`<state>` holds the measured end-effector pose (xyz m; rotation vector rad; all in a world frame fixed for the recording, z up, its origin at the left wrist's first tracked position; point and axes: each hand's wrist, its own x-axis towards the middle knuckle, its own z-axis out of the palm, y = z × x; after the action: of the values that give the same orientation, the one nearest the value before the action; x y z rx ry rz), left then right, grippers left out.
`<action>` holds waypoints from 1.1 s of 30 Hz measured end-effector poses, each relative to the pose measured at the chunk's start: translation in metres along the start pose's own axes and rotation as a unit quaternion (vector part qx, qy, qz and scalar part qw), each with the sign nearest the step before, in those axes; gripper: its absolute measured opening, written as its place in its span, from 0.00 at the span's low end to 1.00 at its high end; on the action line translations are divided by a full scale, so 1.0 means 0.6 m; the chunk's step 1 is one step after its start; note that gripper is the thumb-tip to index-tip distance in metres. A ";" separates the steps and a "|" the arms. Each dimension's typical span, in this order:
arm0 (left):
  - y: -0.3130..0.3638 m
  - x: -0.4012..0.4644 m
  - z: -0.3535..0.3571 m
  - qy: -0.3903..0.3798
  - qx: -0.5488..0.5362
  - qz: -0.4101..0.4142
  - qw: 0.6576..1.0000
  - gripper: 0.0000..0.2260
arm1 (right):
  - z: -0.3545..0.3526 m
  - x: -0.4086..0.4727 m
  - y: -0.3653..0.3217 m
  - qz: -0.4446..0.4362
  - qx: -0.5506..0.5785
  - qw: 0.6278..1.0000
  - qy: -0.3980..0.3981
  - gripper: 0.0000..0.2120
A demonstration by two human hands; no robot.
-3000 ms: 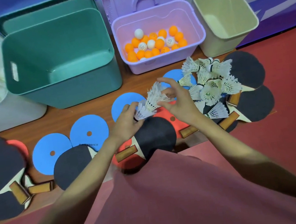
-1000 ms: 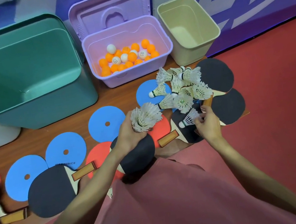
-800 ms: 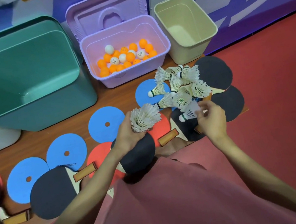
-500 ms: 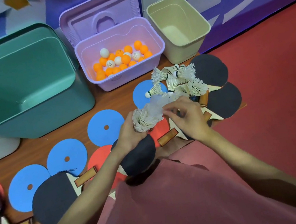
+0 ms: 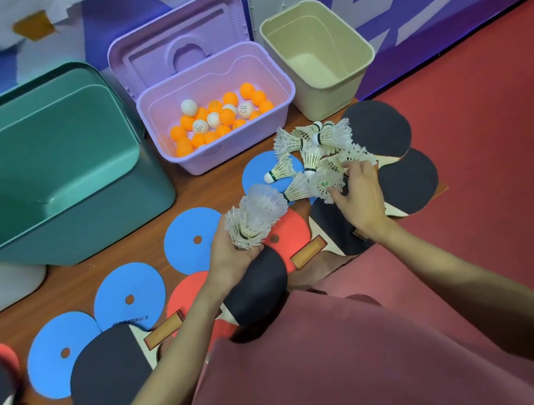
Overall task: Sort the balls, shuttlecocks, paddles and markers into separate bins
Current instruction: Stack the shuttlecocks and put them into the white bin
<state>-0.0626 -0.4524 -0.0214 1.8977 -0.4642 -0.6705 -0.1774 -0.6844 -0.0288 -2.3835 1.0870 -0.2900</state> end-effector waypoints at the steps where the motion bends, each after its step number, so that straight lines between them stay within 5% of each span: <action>1: 0.000 0.001 0.000 -0.001 0.003 0.004 1.000 0.26 | 0.002 0.009 0.002 0.011 -0.019 1.000 -0.008 0.21; 5: 0.009 0.001 -0.001 -0.010 0.016 0.010 1.000 0.26 | 0.008 0.046 0.000 -0.028 -0.111 0.993 -0.029 0.08; 9: 0.009 0.005 -0.004 -0.006 0.033 0.014 0.999 0.25 | 0.005 0.066 -0.005 -0.049 -0.135 0.990 -0.006 0.10; 13: 0.004 0.010 -0.012 0.005 0.040 -0.005 0.999 0.25 | -0.038 0.053 -0.053 -0.057 0.165 0.980 0.094 0.09; 16: 0.001 0.016 -0.011 -0.007 0.043 -0.020 0.999 0.25 | -0.069 0.038 -0.102 -0.073 0.317 0.945 0.034 0.08; 21: 0.012 0.030 0.000 -0.026 0.049 0.001 0.998 0.21 | -0.041 0.006 -0.133 -0.088 0.286 0.943 -0.145 0.08; 28: 0.019 0.037 -0.010 0.012 0.042 0.002 0.999 0.22 | -0.037 0.013 -0.127 -0.043 0.355 0.928 -0.103 0.07; 30: 0.023 0.041 -0.012 0.016 0.039 -0.002 0.999 0.21 | -0.032 0.028 -0.100 -0.009 0.290 0.956 -0.042 0.07; 33: 0.025 0.049 -0.015 0.018 0.034 -0.006 0.999 0.21 | -0.025 0.048 -0.042 0.023 -0.047 0.999 -0.012 0.08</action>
<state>-0.0343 -0.4696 -0.0120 1.9747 -0.4572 -0.6346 -0.1481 -0.6975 -0.0033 -2.4346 1.1660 -0.1962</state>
